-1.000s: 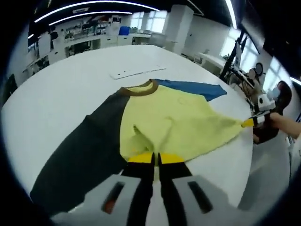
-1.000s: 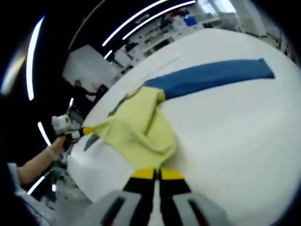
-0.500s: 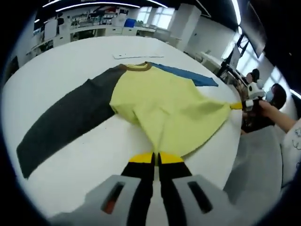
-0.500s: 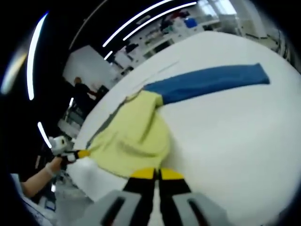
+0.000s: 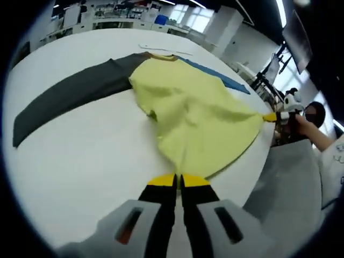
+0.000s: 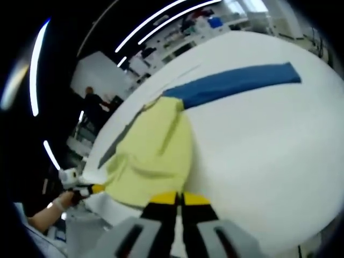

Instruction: Fold the garment on the visible template until the final outline fits inside the template.

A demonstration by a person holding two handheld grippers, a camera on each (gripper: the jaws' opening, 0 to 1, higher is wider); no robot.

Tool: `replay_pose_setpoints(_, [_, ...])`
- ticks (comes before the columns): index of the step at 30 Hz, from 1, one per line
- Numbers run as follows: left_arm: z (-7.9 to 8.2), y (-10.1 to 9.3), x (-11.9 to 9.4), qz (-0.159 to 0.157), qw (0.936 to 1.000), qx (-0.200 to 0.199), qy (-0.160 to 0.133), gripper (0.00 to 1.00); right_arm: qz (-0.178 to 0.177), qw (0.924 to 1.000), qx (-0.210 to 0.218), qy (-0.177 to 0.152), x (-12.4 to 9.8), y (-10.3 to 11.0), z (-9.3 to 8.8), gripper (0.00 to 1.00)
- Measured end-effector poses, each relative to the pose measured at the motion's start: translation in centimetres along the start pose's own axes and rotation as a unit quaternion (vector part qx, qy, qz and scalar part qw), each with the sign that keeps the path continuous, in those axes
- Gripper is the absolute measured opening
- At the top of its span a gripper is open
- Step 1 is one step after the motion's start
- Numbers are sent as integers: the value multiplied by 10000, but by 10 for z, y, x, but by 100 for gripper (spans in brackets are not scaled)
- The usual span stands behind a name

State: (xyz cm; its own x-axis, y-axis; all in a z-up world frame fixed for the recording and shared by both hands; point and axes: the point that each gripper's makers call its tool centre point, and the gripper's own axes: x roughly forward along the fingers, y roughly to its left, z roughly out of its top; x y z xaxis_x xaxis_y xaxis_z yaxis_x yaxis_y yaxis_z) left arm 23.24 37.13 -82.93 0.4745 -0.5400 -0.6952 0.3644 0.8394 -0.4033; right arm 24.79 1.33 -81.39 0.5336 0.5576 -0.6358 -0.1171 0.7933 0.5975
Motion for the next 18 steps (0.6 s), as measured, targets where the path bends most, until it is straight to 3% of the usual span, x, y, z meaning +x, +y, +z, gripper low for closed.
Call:
replay_pose_setpoints(4, [-9, -3, -2, -36, 9990, -445, -29, 0, 2, 10000, 52, 28, -5, -1, -6, 0])
replay_pose_setpoints(18, [-31, 3, -10, -97, 9959, -869, 235, 0, 74, 9998, 47, 180, -4, 1, -17, 0])
